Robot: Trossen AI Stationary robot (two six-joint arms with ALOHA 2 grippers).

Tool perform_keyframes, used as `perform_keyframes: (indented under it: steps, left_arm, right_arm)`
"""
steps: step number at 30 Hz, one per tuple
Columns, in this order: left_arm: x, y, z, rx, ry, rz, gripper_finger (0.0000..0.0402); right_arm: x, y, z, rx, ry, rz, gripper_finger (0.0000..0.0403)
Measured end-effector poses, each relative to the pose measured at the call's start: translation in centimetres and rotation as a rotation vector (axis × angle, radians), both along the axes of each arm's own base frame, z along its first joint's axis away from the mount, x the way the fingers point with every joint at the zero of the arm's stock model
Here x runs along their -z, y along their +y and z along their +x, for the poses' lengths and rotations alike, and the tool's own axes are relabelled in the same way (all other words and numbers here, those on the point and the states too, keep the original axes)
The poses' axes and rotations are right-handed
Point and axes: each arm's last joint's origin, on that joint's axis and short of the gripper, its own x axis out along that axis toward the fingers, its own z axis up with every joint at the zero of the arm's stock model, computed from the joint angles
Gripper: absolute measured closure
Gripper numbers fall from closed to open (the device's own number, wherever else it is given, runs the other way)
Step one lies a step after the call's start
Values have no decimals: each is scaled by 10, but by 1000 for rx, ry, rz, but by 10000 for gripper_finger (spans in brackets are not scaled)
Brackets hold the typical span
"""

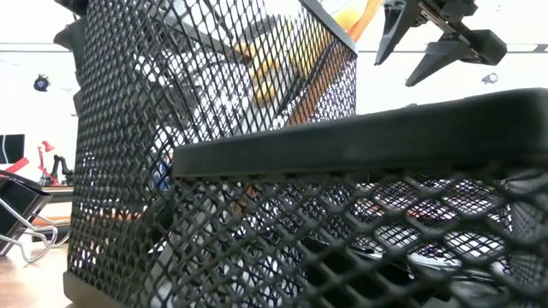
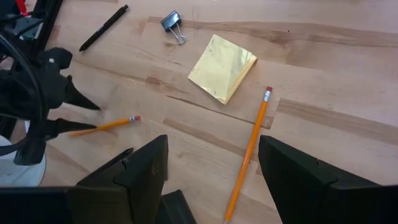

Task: Pick and place office supplies into organizer
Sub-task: Put the left pencil into the desk organizer

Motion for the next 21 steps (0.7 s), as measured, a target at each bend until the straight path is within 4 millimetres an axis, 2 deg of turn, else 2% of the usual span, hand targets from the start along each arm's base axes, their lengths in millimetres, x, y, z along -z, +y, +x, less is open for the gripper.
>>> perform_keyframes:
  steps: [4,7,12,21]
  left_arm:
    - [-9,-3,5,24,-21,-68,250]
    - [-22,-3,9,11,-49,-42,250]
    - [-28,-3,13,-5,-67,-19,250]
    - [-6,-5,14,13,29,-4,250]
  right_arm:
    - [0,0,0,-1,0,0,168]
    - [0,0,0,-1,0,0,168]
    - [0,0,0,-1,-3,2,168]
    - [1,0,0,-11,4,-6,168]
